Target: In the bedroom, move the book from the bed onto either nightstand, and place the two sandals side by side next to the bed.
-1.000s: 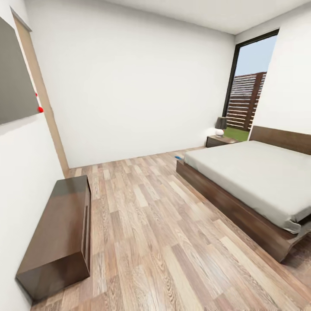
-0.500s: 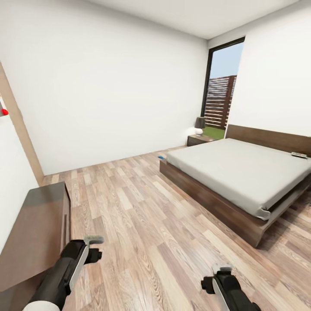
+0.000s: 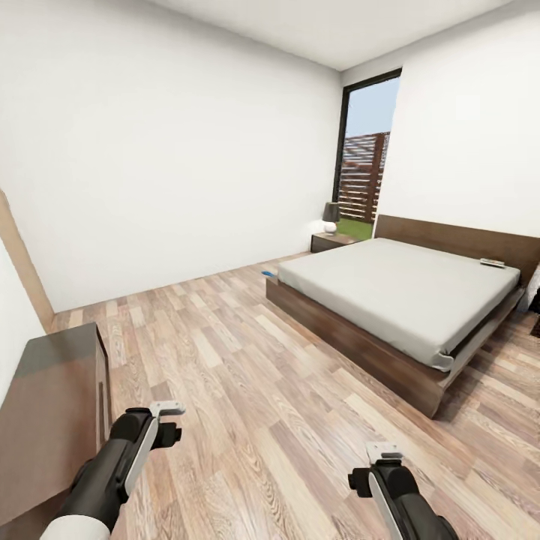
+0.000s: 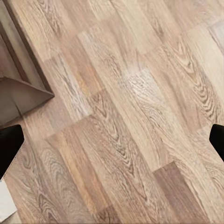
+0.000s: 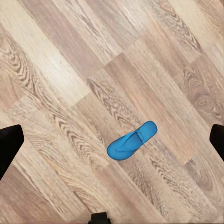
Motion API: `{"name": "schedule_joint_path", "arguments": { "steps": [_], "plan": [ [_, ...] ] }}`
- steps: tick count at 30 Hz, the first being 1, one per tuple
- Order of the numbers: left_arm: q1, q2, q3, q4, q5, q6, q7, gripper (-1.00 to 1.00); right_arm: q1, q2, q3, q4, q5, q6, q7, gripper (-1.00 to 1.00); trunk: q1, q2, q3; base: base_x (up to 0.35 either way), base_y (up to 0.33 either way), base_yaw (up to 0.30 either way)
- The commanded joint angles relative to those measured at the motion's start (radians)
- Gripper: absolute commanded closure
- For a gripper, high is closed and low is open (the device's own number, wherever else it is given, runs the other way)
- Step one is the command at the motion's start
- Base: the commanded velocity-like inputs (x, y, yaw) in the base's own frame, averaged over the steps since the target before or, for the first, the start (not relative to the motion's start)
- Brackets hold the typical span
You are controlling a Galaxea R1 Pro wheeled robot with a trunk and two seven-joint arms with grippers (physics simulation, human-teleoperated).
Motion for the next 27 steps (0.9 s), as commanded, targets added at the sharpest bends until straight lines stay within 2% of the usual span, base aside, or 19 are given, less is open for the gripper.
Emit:
{"name": "schedule_joint_path", "arguments": {
  "steps": [1, 13, 27],
  "plan": [
    [0.0, 0.0, 0.0, -0.001, 0.004, 0.004, 0.005, -1.0, -0.001, 0.0, 0.0, -0.002, -0.001, 0.006, -0.004, -1.0, 0.0, -0.001, -0.001, 0.0, 0.241, -0.233],
    [0.0, -0.005, -0.002, -0.009, 0.003, 0.004, 0.006, -1.0, -0.001, 0.0, -0.003, -0.011, -0.002, 0.011, -0.006, -1.0, 0.0, -0.001, -0.001, 0.022, 0.045, -0.249],
    [-0.001, -0.006, -0.003, -0.009, 0.002, 0.004, 0.009, -1.0, -0.001, 0.0, -0.006, -0.011, -0.002, 0.011, -0.005, -1.0, 0.0, -0.001, -0.004, 0.314, 0.034, -0.226]
  ]
}}
